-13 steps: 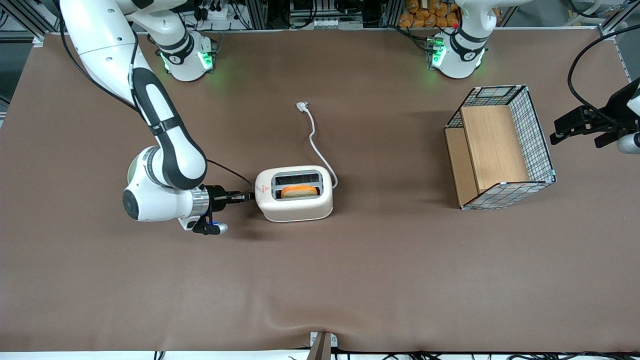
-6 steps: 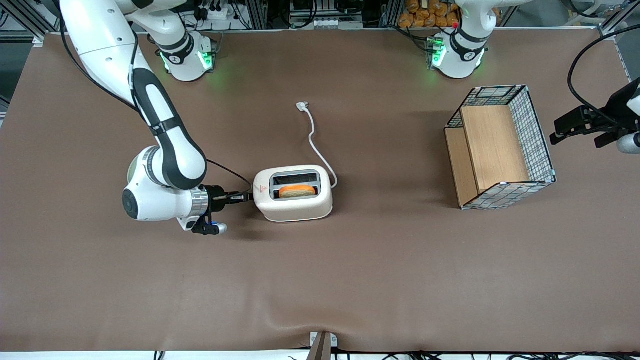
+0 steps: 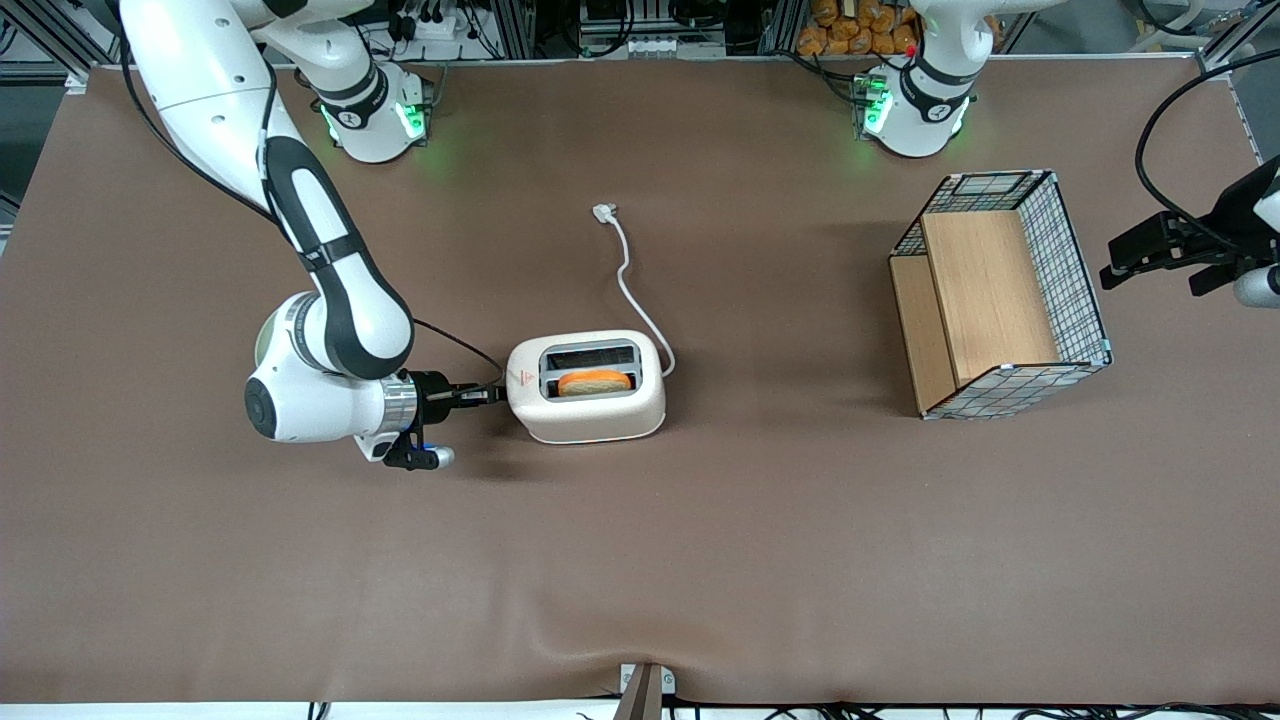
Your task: Press toaster button with right arm
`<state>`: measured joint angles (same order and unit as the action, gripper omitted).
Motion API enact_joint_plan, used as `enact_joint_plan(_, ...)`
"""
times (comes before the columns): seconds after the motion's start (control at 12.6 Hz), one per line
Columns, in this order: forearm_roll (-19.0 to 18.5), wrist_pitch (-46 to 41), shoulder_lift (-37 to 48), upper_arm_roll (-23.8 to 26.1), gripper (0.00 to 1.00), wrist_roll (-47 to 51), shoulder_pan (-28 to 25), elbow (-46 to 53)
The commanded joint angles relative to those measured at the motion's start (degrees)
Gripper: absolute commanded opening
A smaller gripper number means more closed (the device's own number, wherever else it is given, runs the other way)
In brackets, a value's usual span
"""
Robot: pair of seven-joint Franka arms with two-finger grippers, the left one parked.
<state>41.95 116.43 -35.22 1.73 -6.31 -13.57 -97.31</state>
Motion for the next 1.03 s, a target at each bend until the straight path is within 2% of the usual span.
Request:
enact_joint_plan(0.0,1.1,2.4,-1.3,-0.4,0.0,-2.0,-0.8,-1.2)
enact_joint_plan(0.95,1.1,0.7,-1.0,-0.4,0.0,-1.3,-0.2,-0.1)
